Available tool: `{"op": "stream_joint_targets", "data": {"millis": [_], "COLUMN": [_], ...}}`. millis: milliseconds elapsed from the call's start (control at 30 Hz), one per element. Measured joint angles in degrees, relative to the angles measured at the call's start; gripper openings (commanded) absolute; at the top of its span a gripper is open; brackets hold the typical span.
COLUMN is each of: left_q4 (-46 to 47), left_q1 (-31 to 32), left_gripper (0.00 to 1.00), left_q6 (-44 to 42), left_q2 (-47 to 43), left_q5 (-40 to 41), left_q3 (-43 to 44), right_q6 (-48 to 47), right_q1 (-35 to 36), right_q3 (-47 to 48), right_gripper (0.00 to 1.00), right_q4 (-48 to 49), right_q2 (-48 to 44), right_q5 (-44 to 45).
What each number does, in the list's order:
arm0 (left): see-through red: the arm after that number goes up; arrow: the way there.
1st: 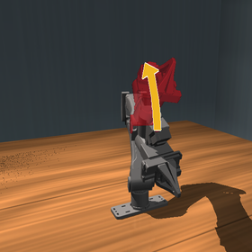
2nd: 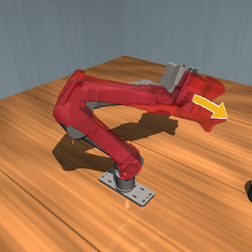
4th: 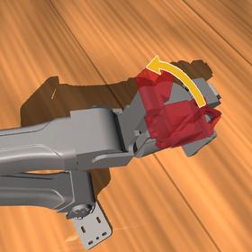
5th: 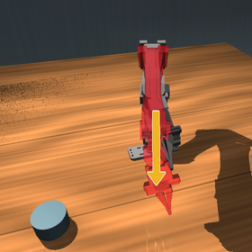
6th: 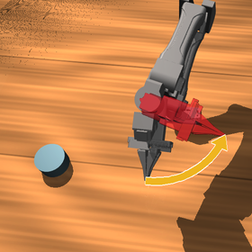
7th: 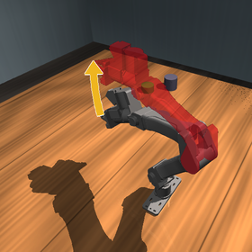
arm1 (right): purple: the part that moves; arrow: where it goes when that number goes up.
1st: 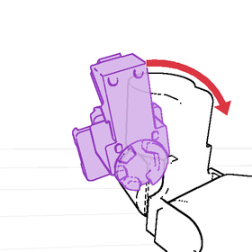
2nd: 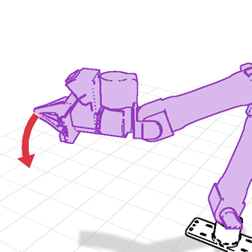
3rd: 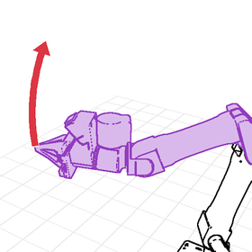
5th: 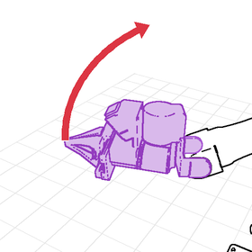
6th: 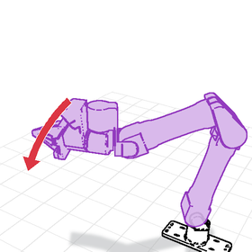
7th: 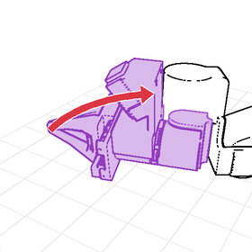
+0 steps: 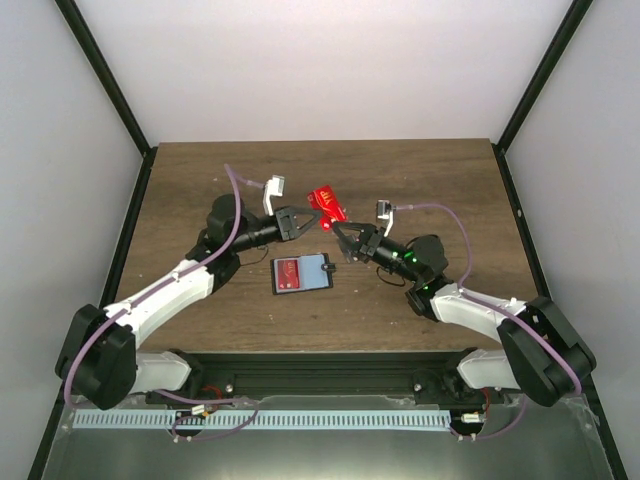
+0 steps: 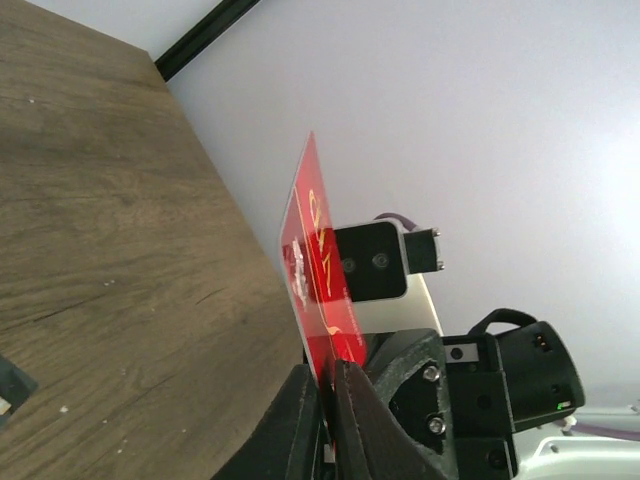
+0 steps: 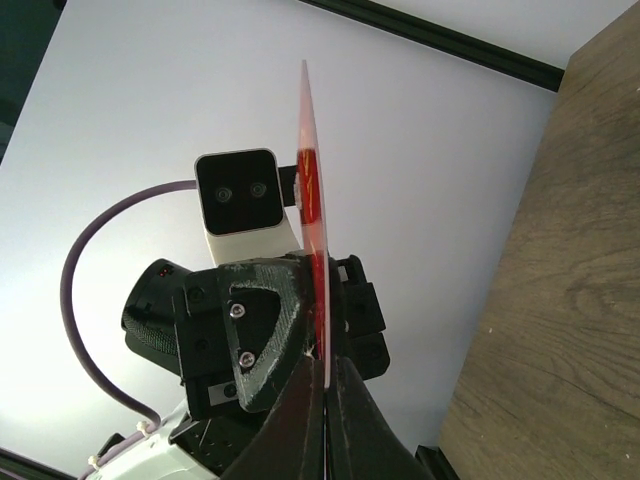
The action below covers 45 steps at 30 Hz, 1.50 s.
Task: Put the credit cards into the card holder
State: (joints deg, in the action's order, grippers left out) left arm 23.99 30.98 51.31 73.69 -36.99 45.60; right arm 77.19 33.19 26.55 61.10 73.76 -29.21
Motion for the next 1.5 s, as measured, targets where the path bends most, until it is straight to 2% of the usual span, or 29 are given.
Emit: {"op": "stream_joint_targets", "data": {"millis": [167, 267, 333, 400, 567, 733, 900, 1100, 1500], "left_q4": [2.6, 4.3, 4.1, 2.7, -5.7, -13.6, -16.2, -12.3, -2.9], "left_q1": [0.0, 0.0, 0.0, -0.3, -3.0, -6.8, -9.6, -9.7, -9.7], "left_gripper": [0.04, 0.04, 0.04, 0.04, 0.04, 0.04, 0.04, 0.04, 0.04], "left_q6": [1.6, 2.5, 2.5, 1.7, -3.8, -9.6, -12.5, -12.9, -12.8], "left_q2": [0.7, 1.5, 1.7, 1.5, -1.9, -5.5, -5.7, -1.6, 10.6], "left_q5": [-0.9, -1.5, -1.6, -0.9, 2.5, 7.5, 10.6, 10.8, 8.3], "left_q3": [-0.1, -0.7, -1.2, -1.4, -3.9, -8.6, -15.0, -18.4, -17.6], "right_q6": [0.4, 0.7, 0.2, -1.6, -9.9, -20.5, -26.9, -30.1, -32.4], "right_q1": [-0.1, -0.2, -0.2, -0.1, -0.2, -0.3, -0.3, -0.3, -0.3], "right_q3": [-0.4, -1.1, -1.7, -2.0, -0.4, 4.1, 4.9, 4.9, 6.0], "right_gripper": [0.02, 0.28, 0.37, 0.42, 0.44, 0.44, 0.43, 0.43, 0.43], "right_q4": [0.6, 1.0, -0.1, -4.4, -21.9, -38.9, -47.8, -51.8, -52.9], "right_q2": [0.0, 0.0, 0.0, -0.9, -4.5, -3.7, 0.2, 5.7, 12.2], "right_q5": [-0.2, -0.5, -1.0, -1.2, 1.3, 4.3, 5.2, 4.2, 1.7]}}
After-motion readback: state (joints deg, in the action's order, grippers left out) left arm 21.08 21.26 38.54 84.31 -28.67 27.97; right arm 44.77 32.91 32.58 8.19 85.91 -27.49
